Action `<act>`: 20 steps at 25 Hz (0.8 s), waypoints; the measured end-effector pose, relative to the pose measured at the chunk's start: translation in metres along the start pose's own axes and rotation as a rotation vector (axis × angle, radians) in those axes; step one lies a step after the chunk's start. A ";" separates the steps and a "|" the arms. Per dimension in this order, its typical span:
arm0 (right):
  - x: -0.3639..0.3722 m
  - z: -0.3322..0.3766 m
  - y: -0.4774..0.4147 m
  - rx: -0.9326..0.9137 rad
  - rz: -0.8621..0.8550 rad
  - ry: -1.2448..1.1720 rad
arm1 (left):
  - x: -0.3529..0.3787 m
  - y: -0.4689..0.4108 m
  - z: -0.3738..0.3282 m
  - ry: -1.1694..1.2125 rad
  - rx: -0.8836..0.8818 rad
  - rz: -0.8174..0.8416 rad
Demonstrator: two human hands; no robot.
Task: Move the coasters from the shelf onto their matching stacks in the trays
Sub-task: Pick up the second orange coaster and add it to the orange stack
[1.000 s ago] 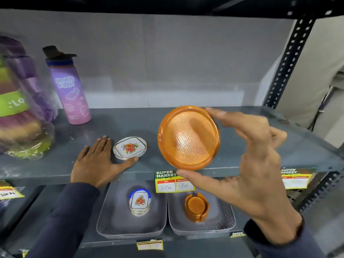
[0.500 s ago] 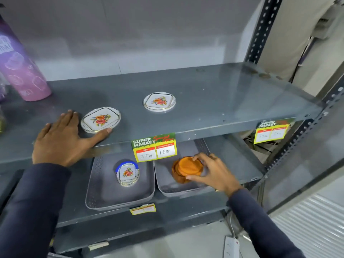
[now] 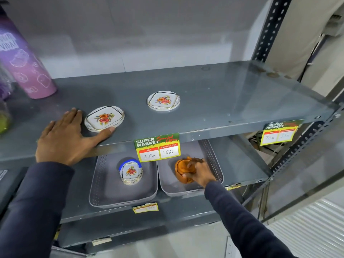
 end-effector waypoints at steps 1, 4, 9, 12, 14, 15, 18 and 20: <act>0.003 -0.003 -0.001 0.003 -0.009 0.001 | -0.001 0.000 0.000 -0.005 -0.005 0.003; 0.011 -0.006 -0.002 -0.010 -0.005 0.041 | -0.002 0.001 -0.001 -0.013 -0.014 0.017; 0.010 -0.004 0.002 -0.068 -0.024 0.037 | -0.002 0.001 0.000 -0.020 -0.012 0.026; -0.035 0.027 0.033 -0.361 -0.410 -0.151 | -0.002 0.001 -0.002 -0.006 -0.004 0.035; -0.086 0.066 0.073 -0.736 -0.840 -0.341 | -0.002 0.002 -0.002 -0.008 0.004 0.045; -0.113 0.092 0.089 -0.887 -0.972 -0.397 | -0.002 0.002 -0.001 -0.005 -0.001 0.045; -0.186 0.164 0.100 -0.976 -1.152 -0.512 | -0.001 0.002 -0.001 0.003 -0.013 0.063; -0.217 0.199 0.075 -0.815 -1.041 -0.536 | -0.002 0.002 -0.002 0.001 -0.015 0.067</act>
Point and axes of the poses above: each hand's wrist, its own y-axis away from the middle knuckle, its own x-axis out of the palm, z = x × y, the point moved 2 cm from there along -y, towards the middle knuckle, and after that the axes turned 9 degrees about -z, right-handed, at the moved point
